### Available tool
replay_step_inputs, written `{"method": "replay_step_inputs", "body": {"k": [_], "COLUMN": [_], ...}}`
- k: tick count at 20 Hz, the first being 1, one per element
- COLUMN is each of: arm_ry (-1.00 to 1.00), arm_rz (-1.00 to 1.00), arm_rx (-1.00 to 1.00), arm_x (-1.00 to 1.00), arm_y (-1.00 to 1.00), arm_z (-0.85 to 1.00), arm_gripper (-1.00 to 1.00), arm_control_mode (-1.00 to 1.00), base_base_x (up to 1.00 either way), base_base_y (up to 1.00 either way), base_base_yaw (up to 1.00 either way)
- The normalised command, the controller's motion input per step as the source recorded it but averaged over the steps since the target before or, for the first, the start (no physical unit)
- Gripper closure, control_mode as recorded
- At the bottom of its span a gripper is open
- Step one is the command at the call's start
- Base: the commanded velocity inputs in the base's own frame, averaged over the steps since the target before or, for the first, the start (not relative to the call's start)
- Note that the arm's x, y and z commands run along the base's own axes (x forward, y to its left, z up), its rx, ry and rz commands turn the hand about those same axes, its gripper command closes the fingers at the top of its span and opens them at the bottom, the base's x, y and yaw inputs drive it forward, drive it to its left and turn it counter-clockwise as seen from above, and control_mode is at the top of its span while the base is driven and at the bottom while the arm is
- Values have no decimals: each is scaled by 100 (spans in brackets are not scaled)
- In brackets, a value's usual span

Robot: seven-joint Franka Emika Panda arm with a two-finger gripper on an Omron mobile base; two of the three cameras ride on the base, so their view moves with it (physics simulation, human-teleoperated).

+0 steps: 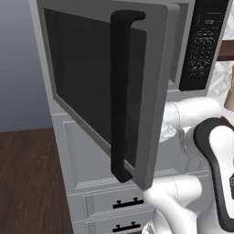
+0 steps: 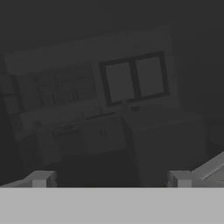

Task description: Open the microwave, place the bowl with waffle inside the microwave, then close the microwave door and turn it on.

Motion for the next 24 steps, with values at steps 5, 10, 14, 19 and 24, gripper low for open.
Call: {"method": "replay_step_inputs", "body": {"k": [5,10,14,19,24], "arm_ry": [2,0,0,0,-5], "arm_rz": [0,0,0,0,0], "arm_rx": [0,0,-3,-4,0], "arm_x": [-8,1,1,2,-7], "arm_y": [87,65,57,56,0], "arm_z": [0,-3,-6,-5,0], "arm_gripper": [-100,-100,-100,-100,-100], "arm_control_mode": [-100,-100,-100,-100,-100], "base_base_x": [0,0,0,0,0], "base_base_y": [0,0,0,0,0], "base_base_yaw": [0,0,0,0,0]}}
